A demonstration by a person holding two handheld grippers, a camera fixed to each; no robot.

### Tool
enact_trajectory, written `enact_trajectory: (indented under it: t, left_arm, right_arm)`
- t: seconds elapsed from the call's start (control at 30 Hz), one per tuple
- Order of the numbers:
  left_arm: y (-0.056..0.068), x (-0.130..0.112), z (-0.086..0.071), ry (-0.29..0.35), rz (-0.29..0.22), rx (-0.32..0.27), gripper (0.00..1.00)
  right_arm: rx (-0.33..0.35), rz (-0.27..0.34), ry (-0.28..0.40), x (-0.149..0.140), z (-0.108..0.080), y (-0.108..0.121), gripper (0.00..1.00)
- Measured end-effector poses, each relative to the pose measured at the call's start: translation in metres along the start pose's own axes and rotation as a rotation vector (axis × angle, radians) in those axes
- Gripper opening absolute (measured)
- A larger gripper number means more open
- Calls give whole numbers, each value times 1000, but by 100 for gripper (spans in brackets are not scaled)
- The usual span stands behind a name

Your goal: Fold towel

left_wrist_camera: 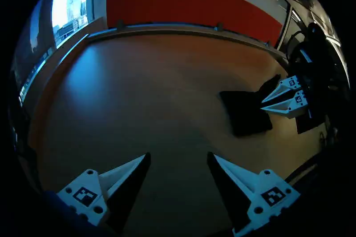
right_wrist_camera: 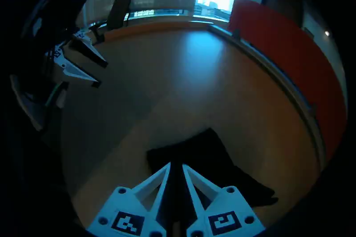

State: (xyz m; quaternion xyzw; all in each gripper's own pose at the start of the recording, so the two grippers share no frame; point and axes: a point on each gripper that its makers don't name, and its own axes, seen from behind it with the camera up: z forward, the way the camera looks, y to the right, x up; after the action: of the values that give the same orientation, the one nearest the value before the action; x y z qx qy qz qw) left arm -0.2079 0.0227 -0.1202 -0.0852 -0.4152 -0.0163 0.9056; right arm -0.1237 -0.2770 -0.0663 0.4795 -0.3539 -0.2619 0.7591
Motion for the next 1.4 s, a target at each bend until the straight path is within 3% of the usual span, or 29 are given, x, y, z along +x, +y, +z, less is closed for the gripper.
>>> enact_trajectory:
  t: [0.4, 0.7, 0.8, 0.97, 1.03, 1.17, 1.4]
  left_arm:
    - [-2, -13, 0, -7, -37, 8, 94]
    - [-5, -15, 1, -6, -58, 11, 93]
    - [-5, -14, 2, -6, -55, 11, 93]
    - [-3, -12, 2, -4, -49, 9, 94]
    - [-3, -11, 3, -3, -47, 9, 93]
    - [-3, -10, 3, -1, -45, 11, 94]
    - [-3, -5, 3, 6, -47, 15, 94]
  right_arm:
    - [143, -86, -112, -10, 38, -19, 5]
    - [137, -98, -116, -9, 43, -19, 5]
    - [131, -87, -105, -8, 40, -19, 15]
    - [128, -44, -82, -9, 31, -21, 47]
    - [121, -23, -71, -10, 26, -21, 56]
    - [92, 22, -54, -15, 16, -17, 62]
    - [29, 102, -49, -37, -2, -8, 62]
